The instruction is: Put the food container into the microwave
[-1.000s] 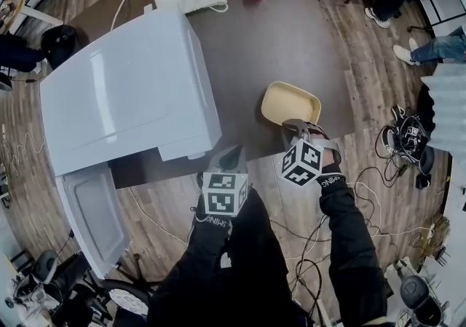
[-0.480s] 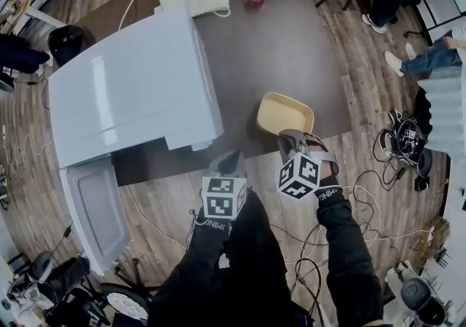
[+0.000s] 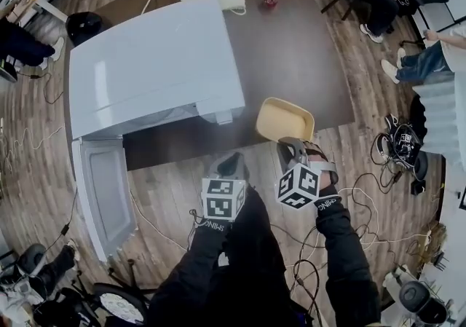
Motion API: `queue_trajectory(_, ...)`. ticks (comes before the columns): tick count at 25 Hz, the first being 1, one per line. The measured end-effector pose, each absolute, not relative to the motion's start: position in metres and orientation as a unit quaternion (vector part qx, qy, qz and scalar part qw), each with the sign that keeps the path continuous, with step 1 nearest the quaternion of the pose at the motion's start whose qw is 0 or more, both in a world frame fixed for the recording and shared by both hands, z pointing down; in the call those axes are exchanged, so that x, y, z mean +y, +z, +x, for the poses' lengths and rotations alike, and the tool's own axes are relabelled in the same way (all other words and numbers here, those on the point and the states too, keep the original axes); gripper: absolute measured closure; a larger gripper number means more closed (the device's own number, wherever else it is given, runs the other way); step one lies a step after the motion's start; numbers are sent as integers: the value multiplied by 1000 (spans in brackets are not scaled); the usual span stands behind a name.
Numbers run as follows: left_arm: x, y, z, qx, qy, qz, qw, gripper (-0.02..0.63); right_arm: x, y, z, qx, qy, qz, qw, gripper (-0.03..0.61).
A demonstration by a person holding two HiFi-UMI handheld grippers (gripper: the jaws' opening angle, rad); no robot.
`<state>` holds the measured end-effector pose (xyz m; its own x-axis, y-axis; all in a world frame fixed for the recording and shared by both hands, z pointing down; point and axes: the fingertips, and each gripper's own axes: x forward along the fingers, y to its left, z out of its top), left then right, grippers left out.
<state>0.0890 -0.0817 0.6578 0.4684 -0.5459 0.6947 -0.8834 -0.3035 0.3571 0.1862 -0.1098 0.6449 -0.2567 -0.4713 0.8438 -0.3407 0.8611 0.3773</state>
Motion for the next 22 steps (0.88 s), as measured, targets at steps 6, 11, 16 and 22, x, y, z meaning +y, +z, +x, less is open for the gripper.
queue_trajectory(6, -40, 644, 38, -478, 217, 770, 364, 580, -63, 628, 136, -793, -78, 246, 552, 546)
queue_trajectory(11, -9, 637, -7, -494, 209, 765, 357, 580, -29, 621, 89, -797, -98, 234, 548, 546)
queue_trajectory(16, 14, 637, -50, -513, 205, 753, 357, 580, -10, 614, 40, -806, -122, 213, 539, 546)
queue_trajectory(22, 33, 626, -100, -543, 190, 737, 355, 580, 4, 598, -19, -815, -160, 178, 527, 546)
